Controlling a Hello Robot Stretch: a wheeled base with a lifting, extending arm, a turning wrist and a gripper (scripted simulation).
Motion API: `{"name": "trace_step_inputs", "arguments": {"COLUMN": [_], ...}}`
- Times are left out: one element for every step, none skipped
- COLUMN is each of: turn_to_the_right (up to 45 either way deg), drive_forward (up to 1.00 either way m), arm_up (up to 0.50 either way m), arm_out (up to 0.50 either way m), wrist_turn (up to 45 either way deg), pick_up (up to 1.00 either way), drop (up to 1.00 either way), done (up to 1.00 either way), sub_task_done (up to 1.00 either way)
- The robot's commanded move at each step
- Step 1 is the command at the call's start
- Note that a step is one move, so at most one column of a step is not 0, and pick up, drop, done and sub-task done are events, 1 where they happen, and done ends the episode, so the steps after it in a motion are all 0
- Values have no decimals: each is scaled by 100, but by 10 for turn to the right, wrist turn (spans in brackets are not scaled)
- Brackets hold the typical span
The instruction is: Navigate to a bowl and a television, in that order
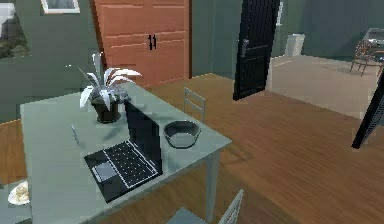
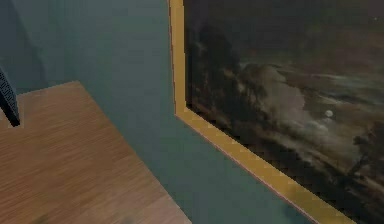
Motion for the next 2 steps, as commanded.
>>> {"name": "trace_step_inputs", "arguments": {"turn_to_the_right": [0,450], "drive_forward": [0,0], "arm_up": [0,0], "arm_out": [0,0], "wrist_turn": [0,0], "pick_up": [0,0], "drop": [0,0], "done": [0,0], "sub_task_done": [100,0]}}
